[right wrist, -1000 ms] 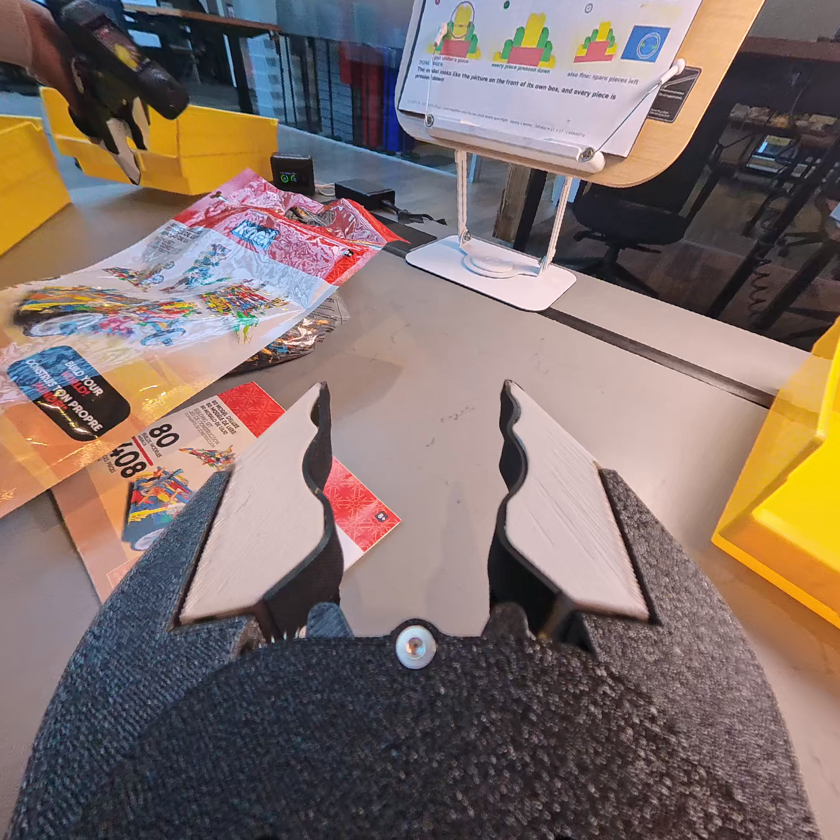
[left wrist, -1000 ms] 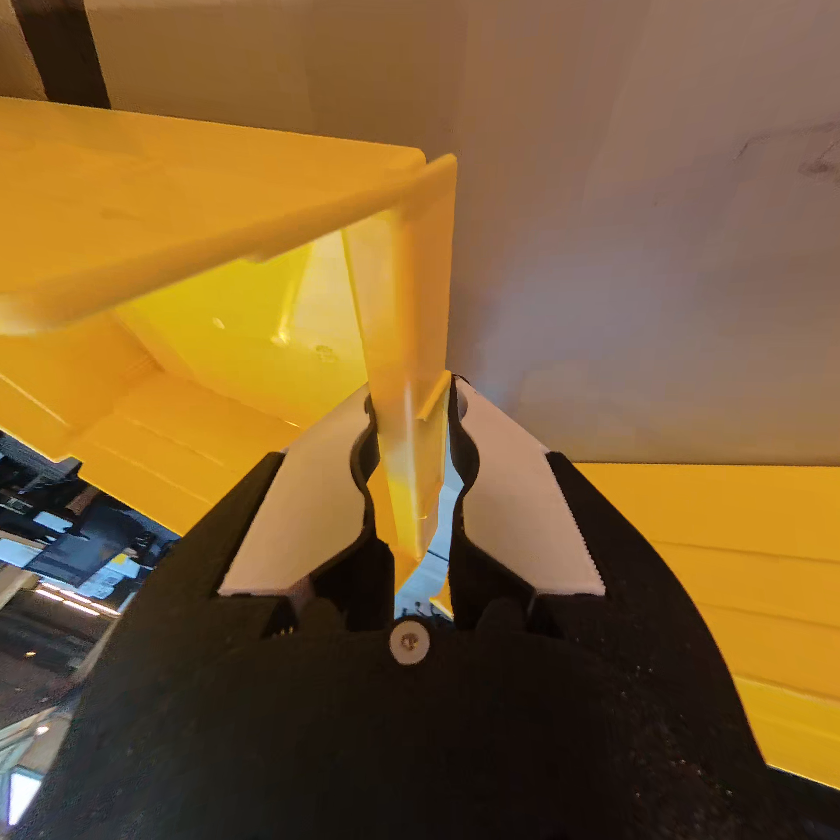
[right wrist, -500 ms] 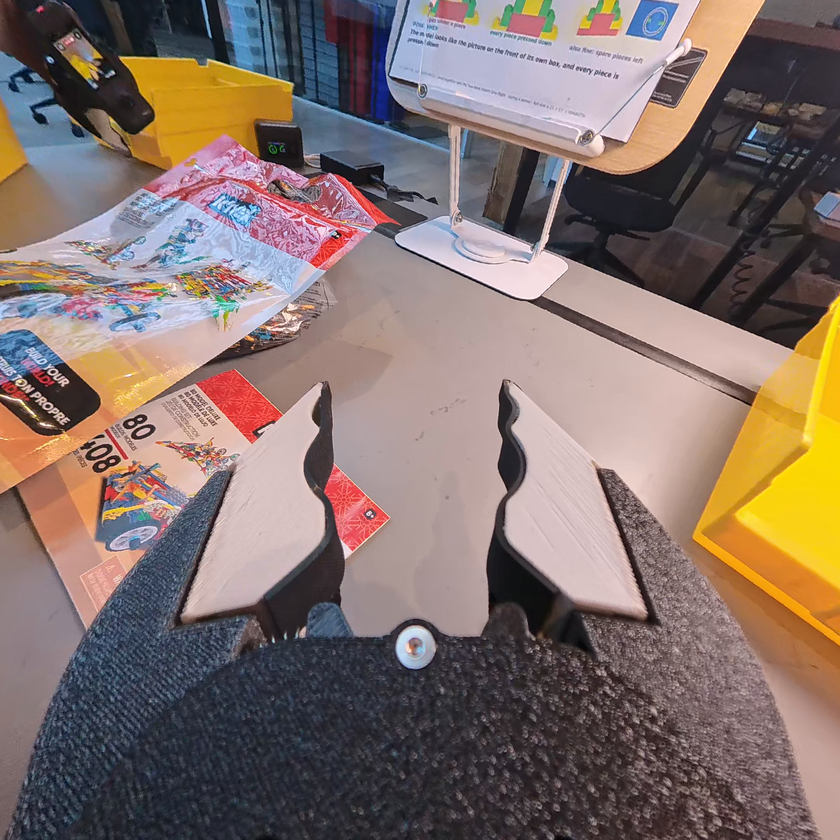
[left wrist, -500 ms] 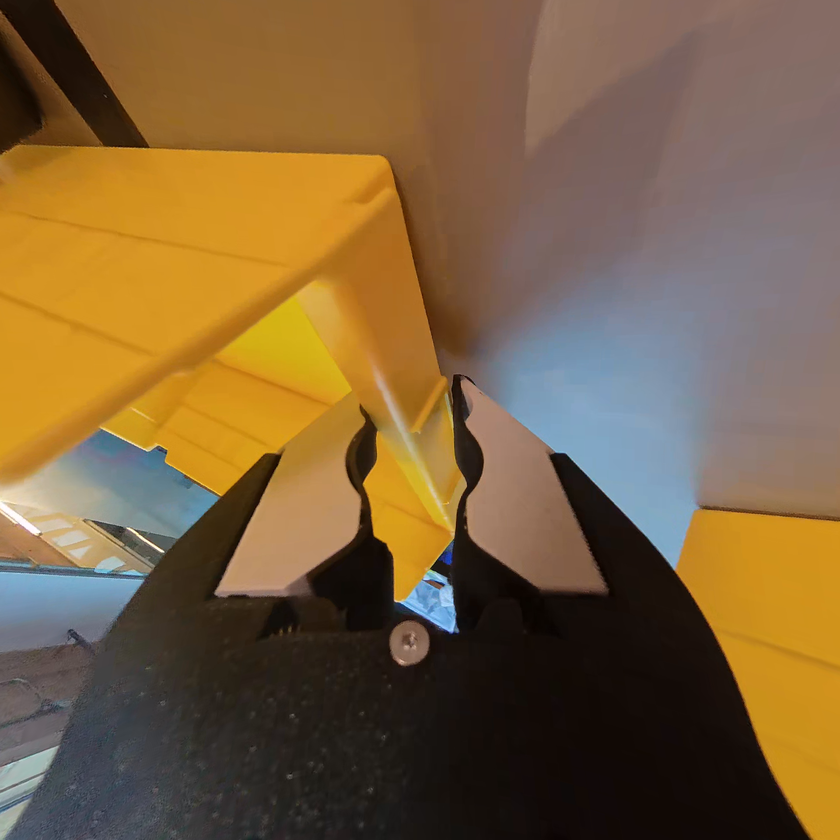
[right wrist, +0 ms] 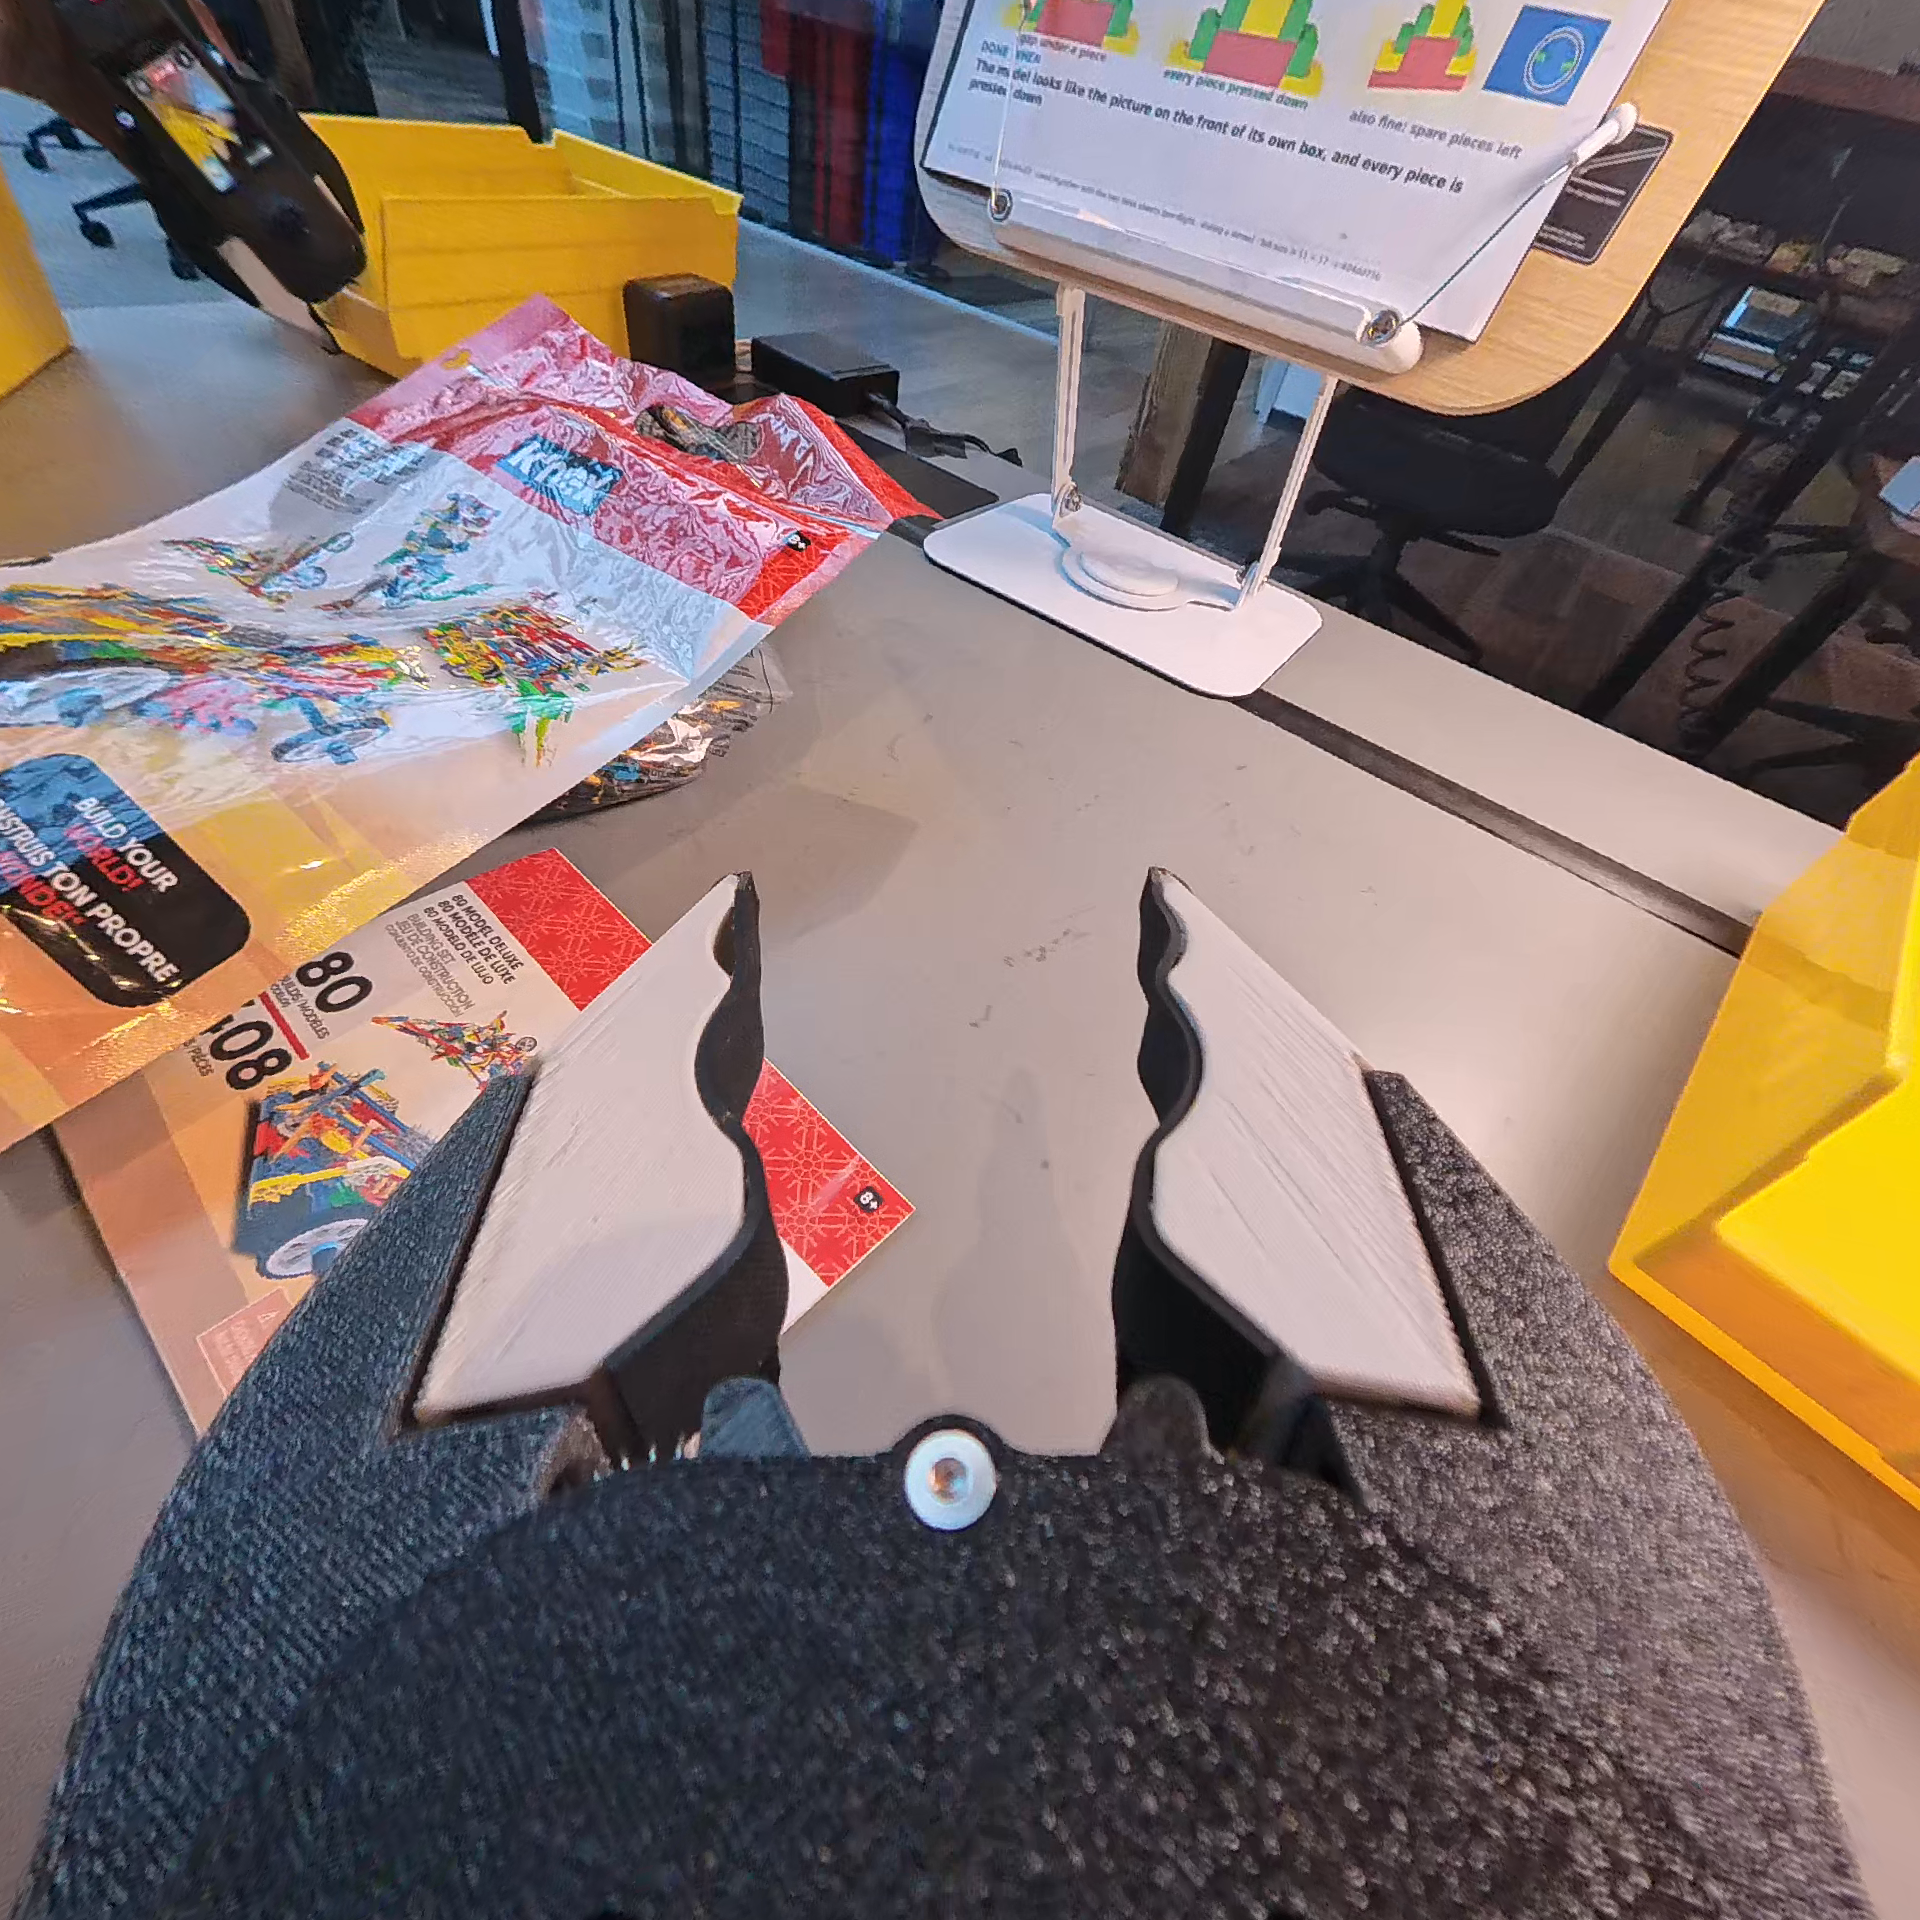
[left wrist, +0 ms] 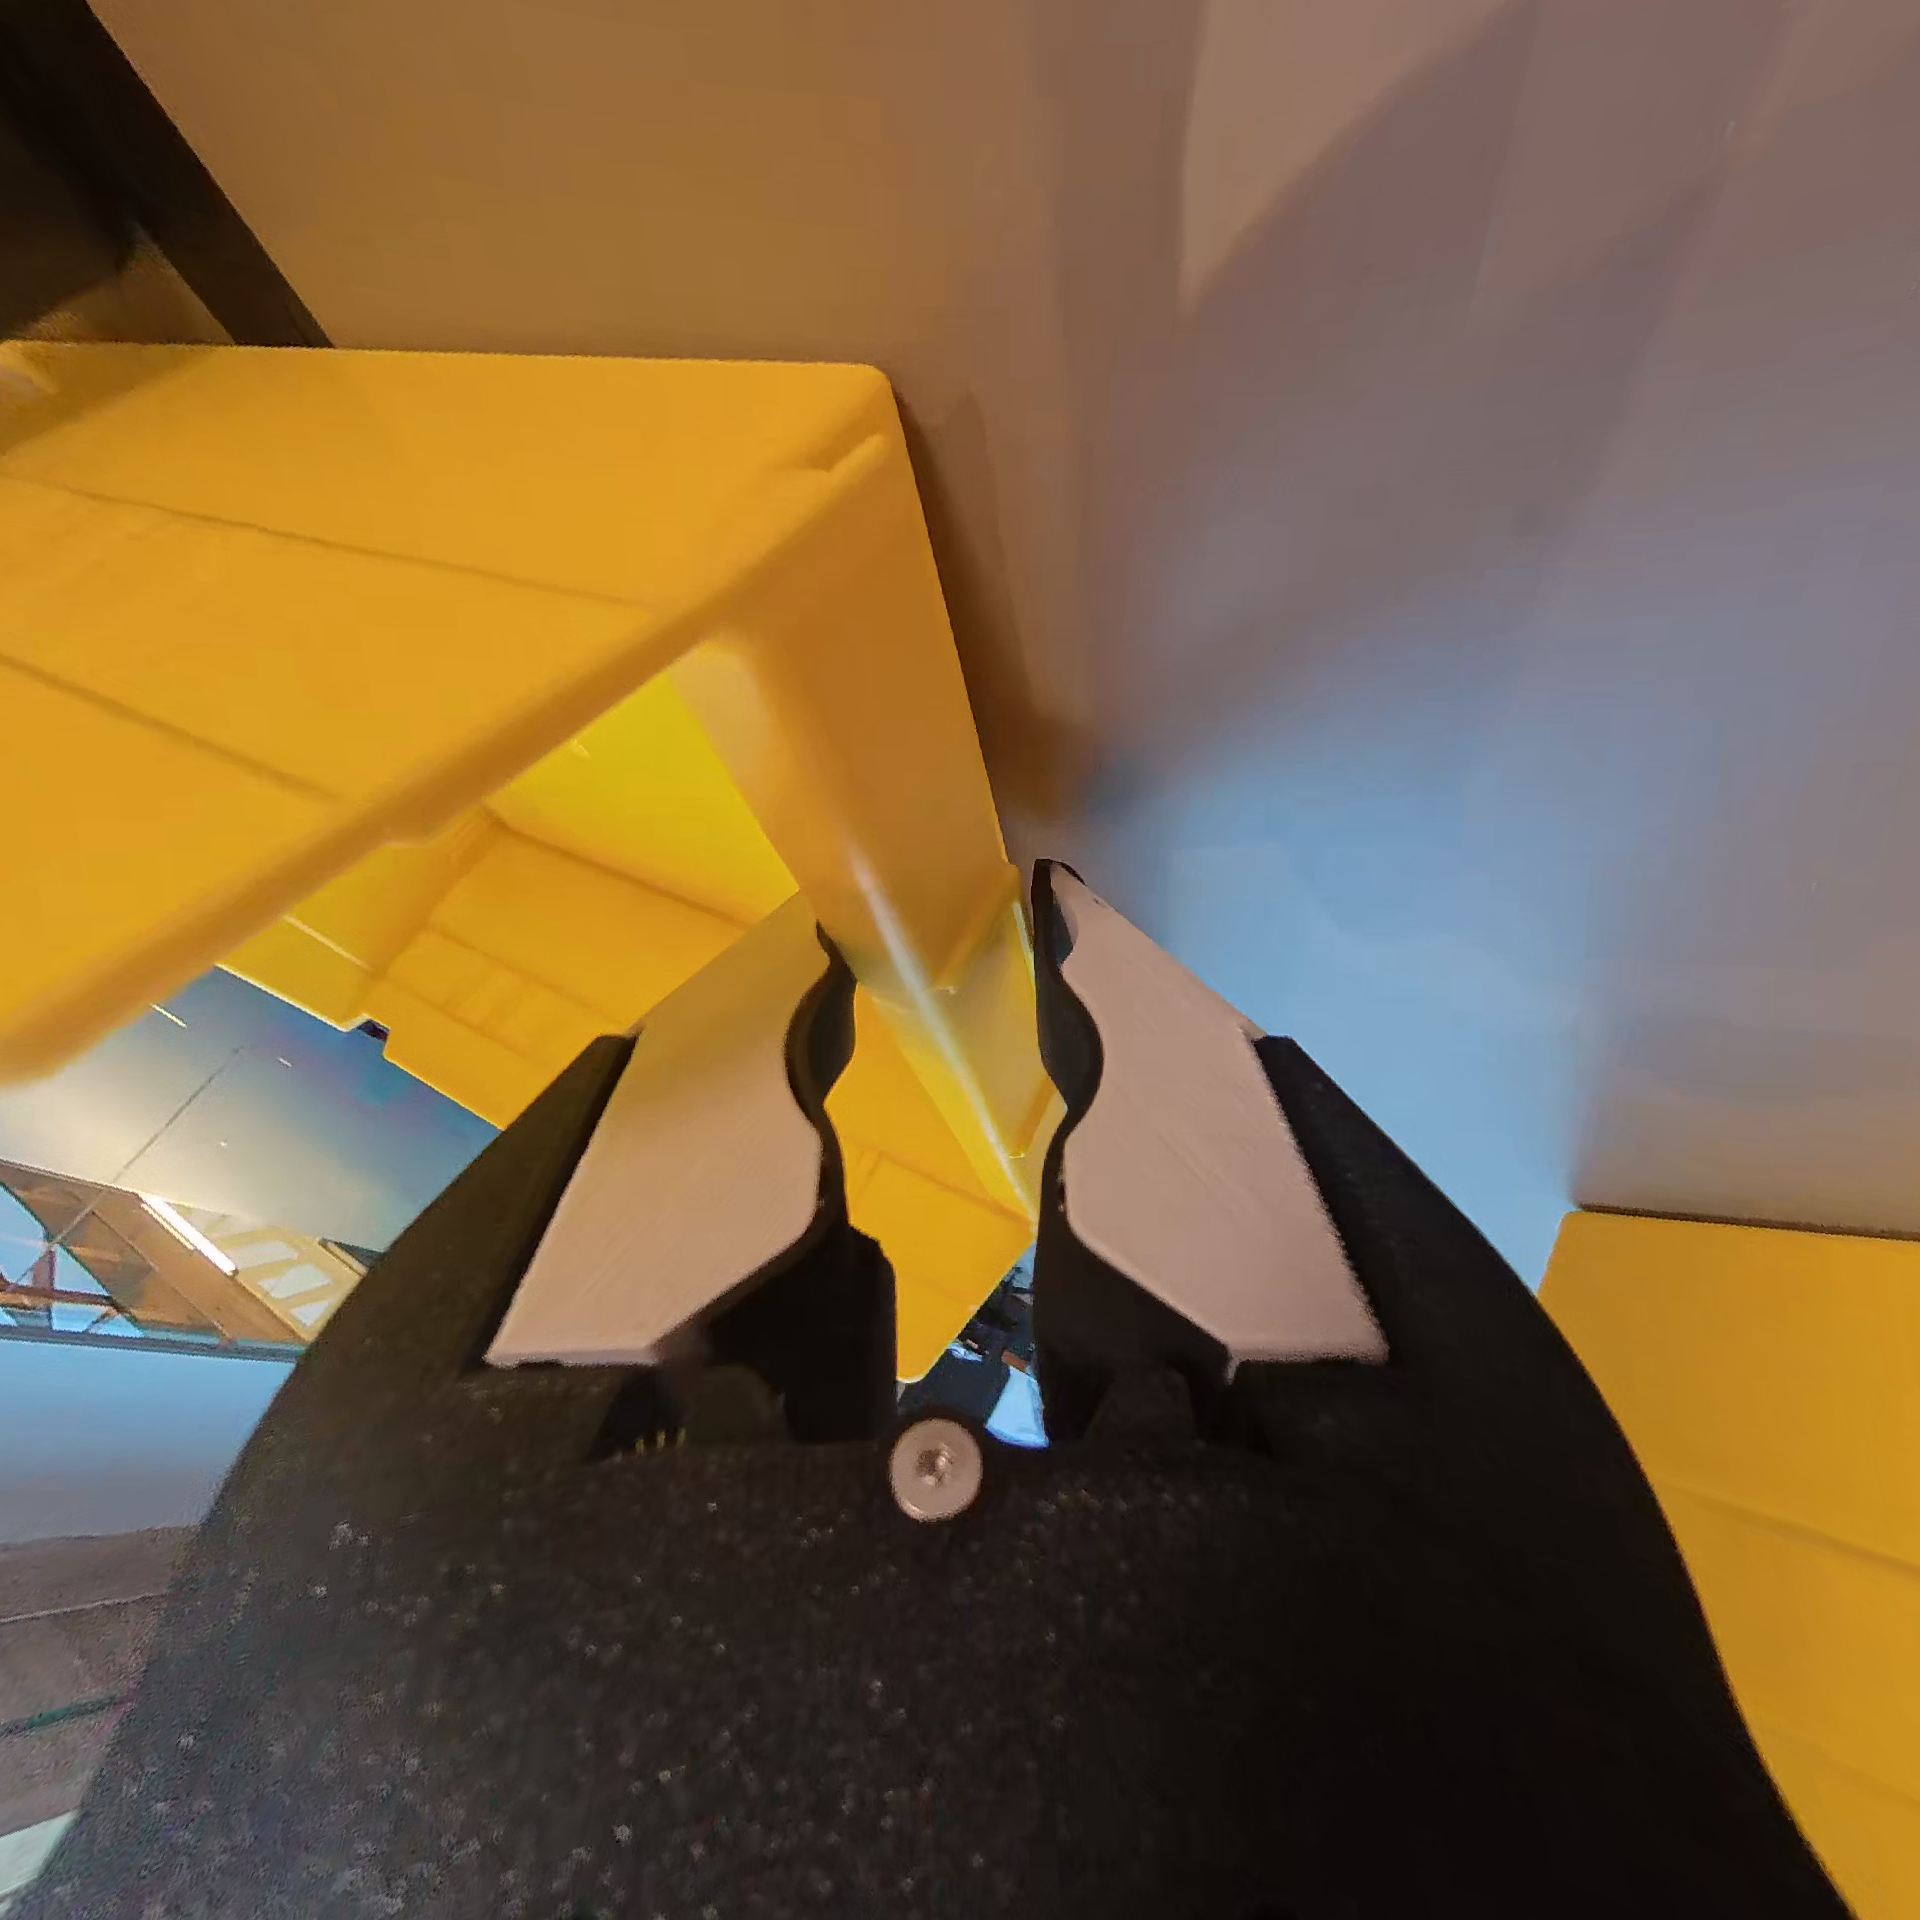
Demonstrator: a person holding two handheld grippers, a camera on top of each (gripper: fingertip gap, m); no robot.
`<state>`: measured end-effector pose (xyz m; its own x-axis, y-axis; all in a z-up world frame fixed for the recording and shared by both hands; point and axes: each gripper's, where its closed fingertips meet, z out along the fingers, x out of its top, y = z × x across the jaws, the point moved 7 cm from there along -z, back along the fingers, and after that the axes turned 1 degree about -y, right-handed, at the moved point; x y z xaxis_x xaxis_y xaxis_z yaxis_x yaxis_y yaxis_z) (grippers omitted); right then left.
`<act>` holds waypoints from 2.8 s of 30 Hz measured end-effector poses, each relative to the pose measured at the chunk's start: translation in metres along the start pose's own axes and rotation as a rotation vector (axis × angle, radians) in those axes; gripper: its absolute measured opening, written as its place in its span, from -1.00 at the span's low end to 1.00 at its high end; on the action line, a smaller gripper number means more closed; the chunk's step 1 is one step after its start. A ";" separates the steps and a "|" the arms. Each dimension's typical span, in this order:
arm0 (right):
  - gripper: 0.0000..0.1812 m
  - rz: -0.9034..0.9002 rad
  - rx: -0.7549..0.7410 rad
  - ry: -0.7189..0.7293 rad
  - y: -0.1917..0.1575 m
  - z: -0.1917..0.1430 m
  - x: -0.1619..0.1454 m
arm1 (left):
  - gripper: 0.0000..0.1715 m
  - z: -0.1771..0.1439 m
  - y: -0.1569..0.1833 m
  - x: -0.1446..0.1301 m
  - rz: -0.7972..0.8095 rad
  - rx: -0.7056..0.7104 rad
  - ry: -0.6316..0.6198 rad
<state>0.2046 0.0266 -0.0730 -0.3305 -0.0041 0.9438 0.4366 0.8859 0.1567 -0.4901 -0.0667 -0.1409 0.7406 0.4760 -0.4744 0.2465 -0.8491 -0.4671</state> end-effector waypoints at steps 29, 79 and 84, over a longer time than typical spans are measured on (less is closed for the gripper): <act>-0.21 -0.015 -0.031 0.106 0.002 -0.023 0.016 | -0.77 -0.031 -0.003 0.006 -0.274 0.093 -0.002; -0.24 -0.071 -0.036 0.202 -0.027 -0.063 0.041 | -0.74 -0.176 0.241 0.019 -0.667 -0.477 0.356; -0.24 -0.069 -0.024 0.203 -0.030 -0.058 0.040 | -0.73 -0.181 0.241 0.027 -0.800 -0.519 0.307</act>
<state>0.2268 -0.0274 -0.0227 -0.1861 -0.1598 0.9694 0.4398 0.8688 0.2276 -0.2970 -0.2997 -0.1310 0.3494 0.9331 0.0847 0.9307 -0.3352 -0.1466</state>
